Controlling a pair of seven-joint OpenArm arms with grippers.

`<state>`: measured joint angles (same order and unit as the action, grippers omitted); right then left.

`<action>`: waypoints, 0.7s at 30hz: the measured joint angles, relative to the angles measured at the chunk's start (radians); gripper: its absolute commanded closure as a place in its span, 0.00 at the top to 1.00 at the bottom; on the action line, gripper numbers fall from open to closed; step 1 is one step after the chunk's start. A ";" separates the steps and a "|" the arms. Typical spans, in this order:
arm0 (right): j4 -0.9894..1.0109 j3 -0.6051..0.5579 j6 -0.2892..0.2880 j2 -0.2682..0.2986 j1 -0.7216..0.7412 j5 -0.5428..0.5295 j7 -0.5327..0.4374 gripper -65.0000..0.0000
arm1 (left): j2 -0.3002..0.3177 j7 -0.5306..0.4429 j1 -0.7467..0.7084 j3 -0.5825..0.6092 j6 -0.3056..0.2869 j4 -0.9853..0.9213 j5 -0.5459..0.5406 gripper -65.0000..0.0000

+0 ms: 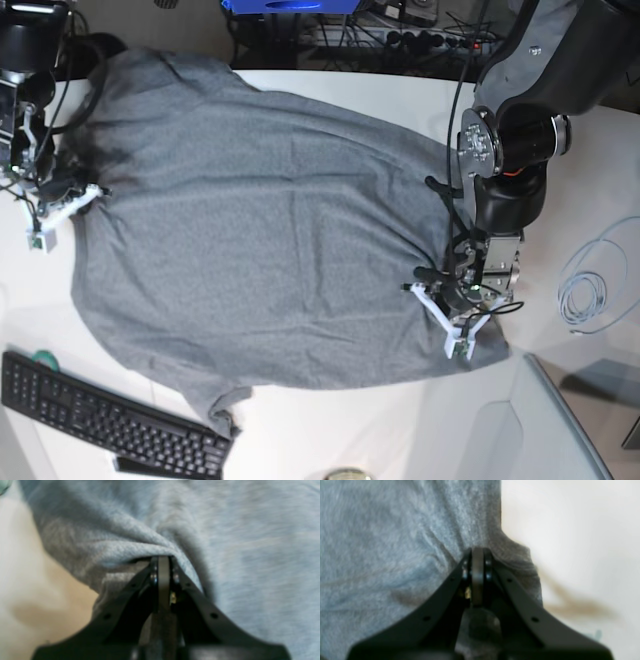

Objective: Layout the t-shirt on the table in an organized manner, then fold the t-shirt properly
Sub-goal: 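Move the left gripper along the t-shirt side and grasp the hem, then drag the t-shirt side back toward the left gripper's start and regrasp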

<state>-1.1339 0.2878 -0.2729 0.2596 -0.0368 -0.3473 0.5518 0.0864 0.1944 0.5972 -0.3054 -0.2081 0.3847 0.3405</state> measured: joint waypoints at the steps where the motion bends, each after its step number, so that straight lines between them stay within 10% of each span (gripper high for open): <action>1: -0.013 0.000 -0.002 -0.001 0.003 0.005 0.020 0.00 | -0.001 0.002 0.004 0.000 -0.001 -0.001 0.000 0.00; 12: -0.162 -0.001 -0.003 0.002 -0.013 0.010 0.087 0.00 | 0.034 0.349 -0.257 -0.003 -0.010 0.764 -0.043 0.00; 21: -0.357 0.002 0.003 0.002 -0.135 0.013 0.086 0.00 | 0.035 0.635 -0.749 -0.226 -0.189 1.396 -0.353 0.00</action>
<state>-1.4910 0.2897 -0.2695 0.2615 -0.1722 -0.3344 0.6376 0.1219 0.8295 -0.1520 -0.5312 -0.3973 1.7805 -0.0124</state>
